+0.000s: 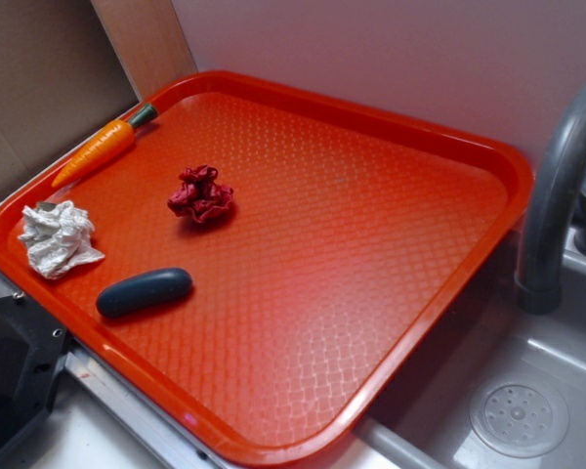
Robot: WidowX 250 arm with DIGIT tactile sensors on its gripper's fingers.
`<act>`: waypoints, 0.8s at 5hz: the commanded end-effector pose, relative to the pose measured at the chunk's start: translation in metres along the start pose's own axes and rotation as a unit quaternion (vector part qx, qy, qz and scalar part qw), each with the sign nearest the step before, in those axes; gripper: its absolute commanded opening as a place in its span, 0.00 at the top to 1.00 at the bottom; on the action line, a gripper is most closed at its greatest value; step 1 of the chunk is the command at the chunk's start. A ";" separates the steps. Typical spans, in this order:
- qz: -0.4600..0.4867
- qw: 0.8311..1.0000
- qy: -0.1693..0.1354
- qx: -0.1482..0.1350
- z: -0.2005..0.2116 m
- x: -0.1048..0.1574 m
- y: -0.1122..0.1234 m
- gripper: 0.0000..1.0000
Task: Grab the plastic pickle.
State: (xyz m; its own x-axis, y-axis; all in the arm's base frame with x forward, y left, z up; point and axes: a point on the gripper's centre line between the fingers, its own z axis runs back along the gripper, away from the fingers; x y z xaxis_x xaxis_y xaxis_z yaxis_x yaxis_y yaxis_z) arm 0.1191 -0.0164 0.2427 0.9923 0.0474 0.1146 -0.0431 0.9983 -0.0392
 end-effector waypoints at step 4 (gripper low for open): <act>-0.124 0.992 -0.017 -0.020 -0.132 0.008 -0.028 0.00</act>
State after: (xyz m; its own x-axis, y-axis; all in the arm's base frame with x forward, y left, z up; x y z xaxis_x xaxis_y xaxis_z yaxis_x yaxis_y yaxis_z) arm 0.1382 -0.0463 0.1074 0.9700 -0.2052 0.1304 0.2122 0.9763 -0.0422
